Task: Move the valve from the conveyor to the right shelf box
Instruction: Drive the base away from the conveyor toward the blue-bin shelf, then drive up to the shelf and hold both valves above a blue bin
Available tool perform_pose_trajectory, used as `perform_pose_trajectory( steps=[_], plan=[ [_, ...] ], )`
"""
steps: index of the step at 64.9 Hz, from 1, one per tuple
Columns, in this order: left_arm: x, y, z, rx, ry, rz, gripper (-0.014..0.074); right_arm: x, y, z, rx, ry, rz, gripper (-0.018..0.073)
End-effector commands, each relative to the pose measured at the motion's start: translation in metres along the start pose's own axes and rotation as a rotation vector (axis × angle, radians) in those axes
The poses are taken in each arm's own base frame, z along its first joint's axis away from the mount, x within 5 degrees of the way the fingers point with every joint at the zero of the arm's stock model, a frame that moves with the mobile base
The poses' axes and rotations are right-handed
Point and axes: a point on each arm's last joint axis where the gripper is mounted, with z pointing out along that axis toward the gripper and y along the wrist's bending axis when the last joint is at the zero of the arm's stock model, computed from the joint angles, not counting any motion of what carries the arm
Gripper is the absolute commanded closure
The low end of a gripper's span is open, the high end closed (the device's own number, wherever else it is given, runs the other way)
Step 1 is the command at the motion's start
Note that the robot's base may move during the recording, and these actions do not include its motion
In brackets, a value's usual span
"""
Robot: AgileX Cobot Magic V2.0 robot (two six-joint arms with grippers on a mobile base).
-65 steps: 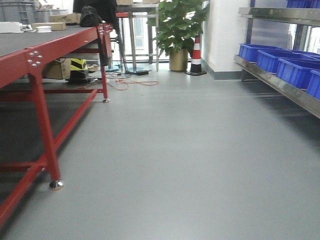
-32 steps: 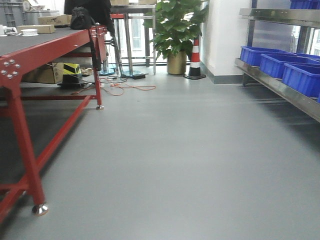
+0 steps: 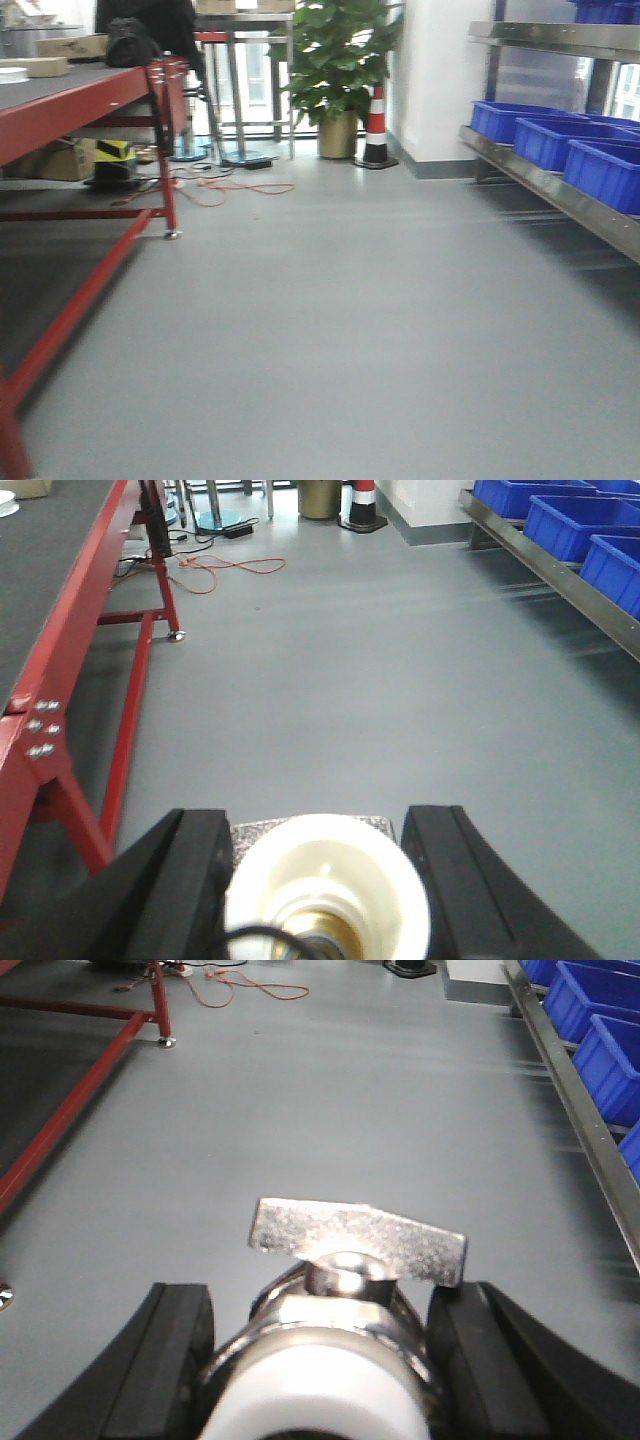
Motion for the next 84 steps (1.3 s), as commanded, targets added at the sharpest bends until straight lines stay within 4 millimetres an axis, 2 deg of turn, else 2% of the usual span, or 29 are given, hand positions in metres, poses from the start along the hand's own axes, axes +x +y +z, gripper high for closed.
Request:
perform_pose_trajectory(
  steps=[1, 84],
  plan=[
    [-0.0061, -0.0008, -0.0027, 0.005, -0.063, -0.008, 0.0708, -0.008, -0.0009, -0.005, 0.017, -0.085, -0.005, 0.0712],
    [-0.0061, -0.0008, -0.0027, 0.005, -0.063, -0.008, 0.0708, -0.008, -0.0009, -0.005, 0.017, -0.085, -0.005, 0.0712]
  ],
)
